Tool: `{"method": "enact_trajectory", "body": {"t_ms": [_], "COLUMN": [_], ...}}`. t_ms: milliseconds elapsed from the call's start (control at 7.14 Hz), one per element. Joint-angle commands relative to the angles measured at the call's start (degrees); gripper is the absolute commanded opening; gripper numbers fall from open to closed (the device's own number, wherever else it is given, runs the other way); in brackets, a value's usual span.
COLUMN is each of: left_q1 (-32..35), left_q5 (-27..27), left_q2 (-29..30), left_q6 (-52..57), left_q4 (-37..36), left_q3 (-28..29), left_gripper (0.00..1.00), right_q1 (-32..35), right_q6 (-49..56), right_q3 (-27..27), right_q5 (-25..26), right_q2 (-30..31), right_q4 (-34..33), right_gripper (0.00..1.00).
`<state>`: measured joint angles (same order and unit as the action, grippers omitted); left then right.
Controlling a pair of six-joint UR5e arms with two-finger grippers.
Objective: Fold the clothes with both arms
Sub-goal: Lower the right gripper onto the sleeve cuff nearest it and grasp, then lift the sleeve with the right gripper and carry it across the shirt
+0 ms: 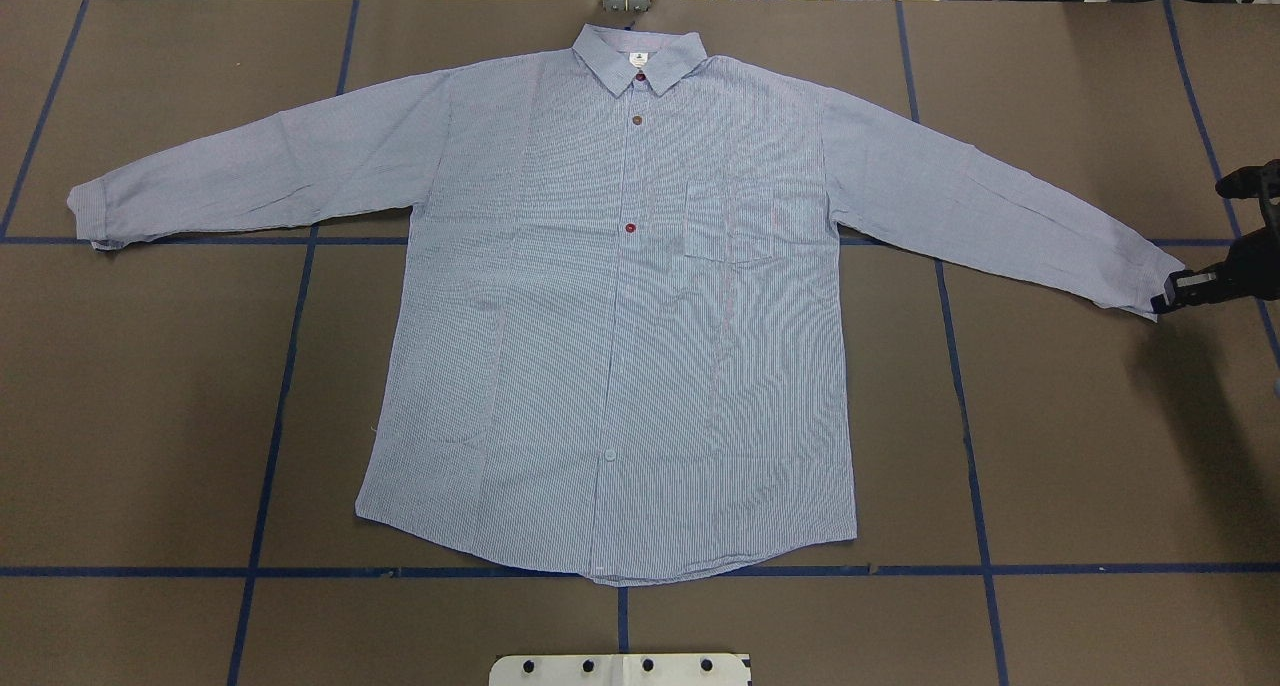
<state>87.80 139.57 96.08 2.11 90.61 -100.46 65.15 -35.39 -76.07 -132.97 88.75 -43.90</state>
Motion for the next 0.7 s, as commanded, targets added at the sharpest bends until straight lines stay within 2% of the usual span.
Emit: {"method": "enact_trajectory", "body": {"t_ms": [0, 420, 560], "left_q1": [0.0, 0.0, 0.0], "left_q5": [0.0, 0.0, 0.0], "left_q2": [0.0, 0.2, 0.5], "left_q6": [0.0, 0.0, -0.1], "left_q4": [0.0, 0.0, 0.0], "left_q3": [0.0, 0.2, 0.3], "left_gripper": [1.00, 1.00, 1.00], "right_q1": [1.5, 10.3, 11.5], "right_q6": [0.3, 0.3, 0.1], "right_q3": [-1.3, -8.5, -12.4], "right_q5": [-0.9, -12.0, -13.7], "right_q2": [-0.2, -0.8, -2.3], "right_q4": [0.0, 0.3, -0.1], "right_gripper": [0.00, 0.00, 0.00]}}
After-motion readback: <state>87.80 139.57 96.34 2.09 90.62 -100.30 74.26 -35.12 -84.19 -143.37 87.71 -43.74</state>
